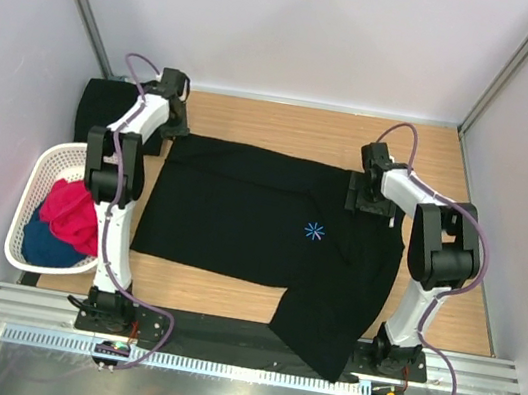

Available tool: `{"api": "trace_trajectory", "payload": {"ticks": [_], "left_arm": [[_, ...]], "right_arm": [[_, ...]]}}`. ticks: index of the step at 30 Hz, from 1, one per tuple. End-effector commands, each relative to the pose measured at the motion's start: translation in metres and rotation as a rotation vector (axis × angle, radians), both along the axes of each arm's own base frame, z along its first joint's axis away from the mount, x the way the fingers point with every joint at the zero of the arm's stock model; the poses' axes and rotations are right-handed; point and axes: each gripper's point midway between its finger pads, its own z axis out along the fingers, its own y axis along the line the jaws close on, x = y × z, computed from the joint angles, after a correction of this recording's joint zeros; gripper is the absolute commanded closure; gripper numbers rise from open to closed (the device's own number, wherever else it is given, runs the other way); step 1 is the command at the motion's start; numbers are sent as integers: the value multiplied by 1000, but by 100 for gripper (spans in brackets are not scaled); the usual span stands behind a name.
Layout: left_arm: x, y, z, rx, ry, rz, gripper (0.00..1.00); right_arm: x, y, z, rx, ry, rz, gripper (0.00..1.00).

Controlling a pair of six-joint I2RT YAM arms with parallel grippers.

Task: Fold and stack the t-shirts
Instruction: Fold the tshirt

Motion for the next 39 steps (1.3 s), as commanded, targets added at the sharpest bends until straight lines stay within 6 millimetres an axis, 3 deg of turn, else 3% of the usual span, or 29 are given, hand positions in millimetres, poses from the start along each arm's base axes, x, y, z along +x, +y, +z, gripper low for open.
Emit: {"api": "trace_trajectory", "payload": {"ticks": [1, 10, 23, 28, 36, 39], "left_arm": [[8, 14, 4, 71, -11, 21, 70], [12, 14, -8, 76, 14, 5, 72], [8, 22, -26, 129, 68, -2, 84], [11, 27, -21, 157, 52, -6, 100], [19, 40, 5, 255, -10, -39, 100], [20, 43, 5, 269, -21, -34, 100]], "right_arm": [[28, 1, 1, -11, -53, 30, 21], [38, 1, 5, -21, -57, 42, 21], [36, 1, 2, -26, -39, 51, 21], [39, 0, 5, -38, -43, 52, 21], [39, -1, 0, -42, -29, 60, 21], [40, 0, -1, -42, -26, 65, 21]]}}
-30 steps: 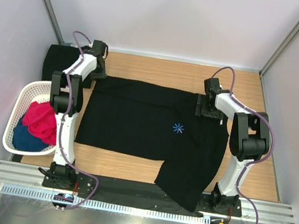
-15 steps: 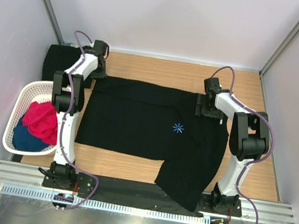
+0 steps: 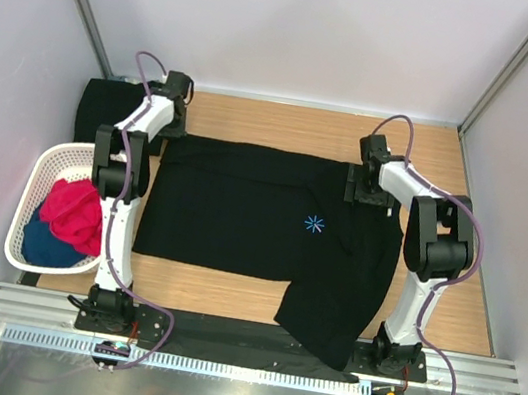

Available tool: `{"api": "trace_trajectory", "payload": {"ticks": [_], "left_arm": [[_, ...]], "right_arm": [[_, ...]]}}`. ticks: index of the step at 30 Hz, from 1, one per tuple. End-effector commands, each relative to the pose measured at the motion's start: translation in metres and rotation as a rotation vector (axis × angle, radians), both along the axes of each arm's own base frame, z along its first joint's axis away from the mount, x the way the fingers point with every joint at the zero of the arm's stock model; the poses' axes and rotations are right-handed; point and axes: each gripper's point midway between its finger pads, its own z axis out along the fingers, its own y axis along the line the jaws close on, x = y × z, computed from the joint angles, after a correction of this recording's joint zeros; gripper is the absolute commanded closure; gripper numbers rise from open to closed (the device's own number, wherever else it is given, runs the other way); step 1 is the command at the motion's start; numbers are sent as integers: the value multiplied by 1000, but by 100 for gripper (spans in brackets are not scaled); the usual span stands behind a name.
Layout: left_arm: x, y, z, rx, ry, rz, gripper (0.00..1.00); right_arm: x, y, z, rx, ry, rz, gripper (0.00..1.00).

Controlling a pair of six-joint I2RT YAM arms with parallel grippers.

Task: Fold and stack the t-shirts
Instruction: Fold the tshirt

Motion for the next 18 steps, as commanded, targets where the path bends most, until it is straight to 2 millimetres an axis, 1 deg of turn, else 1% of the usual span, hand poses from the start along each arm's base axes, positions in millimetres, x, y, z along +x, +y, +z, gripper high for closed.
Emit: {"api": "trace_trajectory", "payload": {"ticks": [1, 6, 8, 9, 10, 12, 13, 14, 15, 16, 17, 18], "left_arm": [[10, 16, 27, 77, -70, -2, 100], [11, 13, 26, 64, -66, -14, 99], [10, 9, 27, 40, -67, -23, 93], [10, 7, 30, 34, -71, -23, 88], [10, 5, 33, 20, -76, -27, 77], [12, 1, 49, -1, -110, -30, 64], [13, 0, 58, -9, -126, -29, 52], [14, -4, 73, -28, -157, -25, 47], [13, -6, 82, -40, -169, -24, 41], [13, -9, 91, -51, -184, -24, 33], [12, -14, 101, -77, -204, -27, 31], [10, -21, 118, -102, -237, -22, 29]], "right_arm": [[9, -4, -2, -26, -4, 9, 21], [10, -3, -1, -20, -3, 8, 21], [10, -2, 2, -15, -4, 10, 20], [11, -1, 4, -9, -5, 11, 20], [12, 1, 8, -2, -12, 16, 20], [15, 6, 19, 24, -23, 26, 17], [17, 8, 29, 35, -39, 32, 17], [20, 9, 40, 45, -53, 34, 16], [21, 13, 47, 58, -63, 44, 15], [22, 18, 62, 87, -89, 61, 15], [24, 21, 74, 99, -104, 68, 13], [24, 23, 81, 111, -114, 76, 13]]}}
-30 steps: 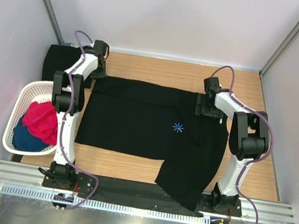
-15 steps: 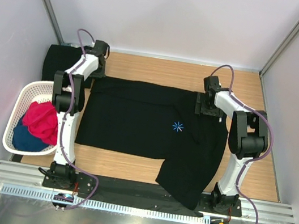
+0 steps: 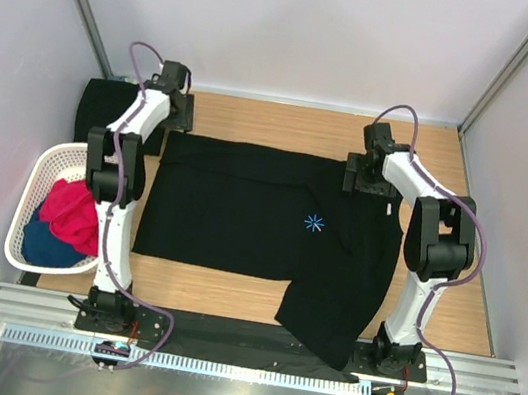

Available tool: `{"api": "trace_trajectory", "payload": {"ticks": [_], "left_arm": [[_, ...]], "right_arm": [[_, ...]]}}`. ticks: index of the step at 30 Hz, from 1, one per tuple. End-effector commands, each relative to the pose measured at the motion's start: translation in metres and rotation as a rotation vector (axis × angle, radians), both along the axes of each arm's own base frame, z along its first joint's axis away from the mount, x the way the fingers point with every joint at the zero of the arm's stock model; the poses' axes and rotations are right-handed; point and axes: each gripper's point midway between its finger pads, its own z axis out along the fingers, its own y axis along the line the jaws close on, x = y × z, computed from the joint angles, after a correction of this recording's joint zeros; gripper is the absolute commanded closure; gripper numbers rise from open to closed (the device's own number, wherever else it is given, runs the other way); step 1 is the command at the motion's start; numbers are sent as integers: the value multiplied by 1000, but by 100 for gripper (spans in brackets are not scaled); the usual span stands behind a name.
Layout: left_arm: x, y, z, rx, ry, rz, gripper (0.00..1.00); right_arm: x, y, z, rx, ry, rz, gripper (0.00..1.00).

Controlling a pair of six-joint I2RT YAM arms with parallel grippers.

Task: Fold and stack the t-shirts
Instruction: Fold the tshirt

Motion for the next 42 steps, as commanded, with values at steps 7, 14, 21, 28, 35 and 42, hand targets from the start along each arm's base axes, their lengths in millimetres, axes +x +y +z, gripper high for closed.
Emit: {"api": "trace_trajectory", "payload": {"ticks": [7, 14, 21, 28, 35, 42], "left_arm": [[-18, -72, 125, -250, -239, -35, 22], [-61, -117, 133, -441, -196, -54, 0], [-102, -113, 144, -456, -203, -45, 0], [-136, -113, 146, -489, -193, -42, 0], [-154, -106, 149, -467, -189, -29, 0], [-164, -101, 151, -448, -181, -14, 0]], "right_arm": [[12, 40, 87, 208, -192, 49, 12], [-5, 53, 35, 227, -93, 22, 21], [-12, 64, 12, 290, -87, 21, 33], [-14, 67, -6, 276, -77, 41, 37], [-16, 67, -7, 265, -89, 55, 54], [-22, 77, 6, 283, -130, 73, 83]]}}
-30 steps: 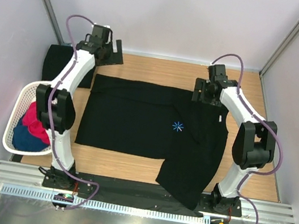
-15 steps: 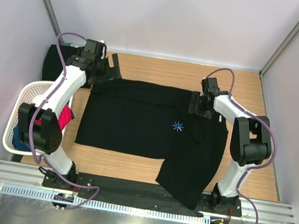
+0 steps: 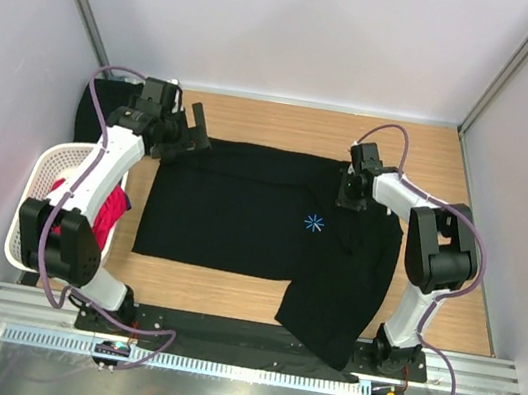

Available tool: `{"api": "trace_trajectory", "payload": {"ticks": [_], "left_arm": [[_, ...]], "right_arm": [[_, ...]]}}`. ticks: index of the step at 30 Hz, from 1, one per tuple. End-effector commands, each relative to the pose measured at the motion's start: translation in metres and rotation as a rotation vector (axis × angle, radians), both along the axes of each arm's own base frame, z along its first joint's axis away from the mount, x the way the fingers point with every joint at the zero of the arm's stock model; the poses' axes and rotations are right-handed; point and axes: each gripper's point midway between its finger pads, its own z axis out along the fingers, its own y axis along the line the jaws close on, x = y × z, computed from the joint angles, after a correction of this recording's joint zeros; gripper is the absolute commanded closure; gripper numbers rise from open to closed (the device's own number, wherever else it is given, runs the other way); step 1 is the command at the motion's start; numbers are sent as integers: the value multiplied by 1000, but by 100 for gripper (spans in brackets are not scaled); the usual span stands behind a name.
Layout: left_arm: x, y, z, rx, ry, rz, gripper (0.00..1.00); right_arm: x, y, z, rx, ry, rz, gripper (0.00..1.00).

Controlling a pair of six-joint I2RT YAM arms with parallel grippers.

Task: Fold and stack the t-shirts
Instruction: Fold the tshirt

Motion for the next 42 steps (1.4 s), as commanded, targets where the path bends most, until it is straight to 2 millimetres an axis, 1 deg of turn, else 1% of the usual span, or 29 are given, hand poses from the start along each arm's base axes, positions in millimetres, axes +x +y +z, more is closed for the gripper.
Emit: {"api": "trace_trajectory", "payload": {"ticks": [1, 3, 4, 5, 6, 9, 10, 12, 13, 15, 16, 18, 20, 21, 22, 24, 25, 26, 27, 29, 30, 32, 33, 34, 36, 37, 40, 41, 42], "left_arm": [[-12, 7, 17, 11, -28, 17, 0], [-17, 10, 14, 20, -24, 27, 0], [-19, 12, 12, 24, -22, 36, 0], [-22, 12, 15, 19, -34, 40, 0], [-25, 13, 10, 20, -28, 44, 0], [-30, 15, 11, 23, -39, 44, 0], [-32, 15, 8, 25, -37, 44, 0], [-33, 14, 8, 25, -46, 33, 0], [-33, 14, 7, 25, -45, 27, 0], [-33, 12, 6, 28, -42, 4, 0], [-33, 12, 6, 31, -41, 2, 0], [-33, 12, 6, 35, -42, -8, 0], [-33, 13, 6, 42, -44, -18, 0], [-34, 11, 7, 39, -44, -28, 0], [-35, 10, 7, 41, -47, -42, 0], [-38, 9, 7, 38, -46, -59, 0], [-40, 7, 8, 33, -49, -72, 0], [-43, 7, 4, 32, -40, -79, 0], [-45, 6, 1, 30, -30, -84, 0], [-48, 5, -2, 28, -13, -96, 0], [-52, 6, -4, 32, 3, -96, 0], [-56, 6, -2, 36, 3, -106, 0], [-57, 7, -2, 39, 2, -110, 0], [-58, 8, -2, 42, 3, -109, 0], [-61, 8, -1, 44, 4, -113, 0], [-62, 8, -1, 42, 1, -116, 0], [-66, 8, 1, 38, -8, -117, 0], [-67, 8, 2, 39, -6, -115, 0], [-69, 9, 4, 42, -5, -112, 0]], "right_arm": [[6, 11, 33, 33, -104, 8, 84], [-1, 19, 38, 44, -104, 28, 86], [-2, 23, 46, 53, -122, 38, 86], [-5, 26, 49, 59, -127, 50, 86], [-9, 36, 52, 74, -136, 74, 86], [-21, 51, 57, 103, -148, 113, 86], [-29, 58, 55, 108, -138, 131, 86], [-37, 67, 54, 116, -134, 143, 87], [-47, 76, 49, 115, -122, 165, 87], [-55, 87, 50, 128, -129, 173, 87], [-62, 91, 46, 129, -122, 182, 87], [-70, 109, 49, 158, -138, 204, 88], [-78, 119, 48, 151, -146, 215, 88], [-77, 118, 48, 136, -155, 201, 88], [-76, 119, 49, 135, -158, 180, 83], [-70, 117, 51, 122, -178, 153, 77], [-66, 114, 53, 105, -190, 134, 68], [-62, 106, 54, 57, -199, 112, 64], [-51, 106, 67, 41, -230, 102, 59], [-42, 99, 71, -22, -243, 95, 40], [-32, 95, 81, -45, -267, 82, 34], [-22, 88, 82, -76, -267, 78, 25], [-15, 86, 87, -78, -276, 67, 23], [-7, 76, 89, -75, -276, 44, 22], [2, 67, 89, -74, -272, 25, 22], [9, 56, 88, -61, -265, 4, 22], [19, 39, 84, -53, -261, -24, 21], [23, 29, 82, -31, -253, -42, 22], [26, 27, 81, -16, -261, -46, 22]]}}
